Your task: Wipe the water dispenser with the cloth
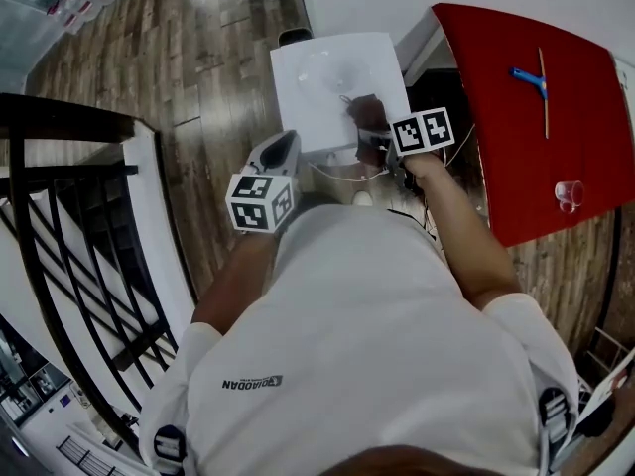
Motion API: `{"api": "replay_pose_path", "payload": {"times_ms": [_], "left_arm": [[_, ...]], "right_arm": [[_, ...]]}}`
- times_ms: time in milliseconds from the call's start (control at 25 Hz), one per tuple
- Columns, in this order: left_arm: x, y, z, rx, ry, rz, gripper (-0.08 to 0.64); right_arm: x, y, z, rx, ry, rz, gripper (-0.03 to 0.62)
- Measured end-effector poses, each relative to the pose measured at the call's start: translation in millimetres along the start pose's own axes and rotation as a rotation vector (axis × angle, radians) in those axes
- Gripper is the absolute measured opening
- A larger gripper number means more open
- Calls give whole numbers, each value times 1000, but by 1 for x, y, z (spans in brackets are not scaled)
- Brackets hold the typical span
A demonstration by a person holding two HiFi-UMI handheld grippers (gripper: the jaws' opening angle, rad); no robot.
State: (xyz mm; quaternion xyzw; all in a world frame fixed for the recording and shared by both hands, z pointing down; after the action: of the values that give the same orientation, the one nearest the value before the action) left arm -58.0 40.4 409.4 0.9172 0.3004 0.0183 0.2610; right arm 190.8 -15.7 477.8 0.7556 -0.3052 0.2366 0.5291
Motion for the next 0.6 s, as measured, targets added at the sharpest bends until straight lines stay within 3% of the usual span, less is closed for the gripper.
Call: {"api": "replay_pose_path", "payload": {"times_ms": [600], "left_arm": [[40, -9, -6, 26, -34, 123, 0]], "right_arm": [[82, -59, 8, 79, 124, -6, 84]]}}
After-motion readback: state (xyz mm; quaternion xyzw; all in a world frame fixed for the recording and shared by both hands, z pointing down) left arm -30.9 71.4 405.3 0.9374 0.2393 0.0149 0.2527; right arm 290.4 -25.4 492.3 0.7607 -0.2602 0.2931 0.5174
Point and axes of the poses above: the fingertips, and each gripper's own axes: y forward along the fingers, x to its right, z out of its top, the point moved 9 cm from there along -y, backward along the fingers, and after that the axes turned 9 degrees about y, right-handed, at the moved point
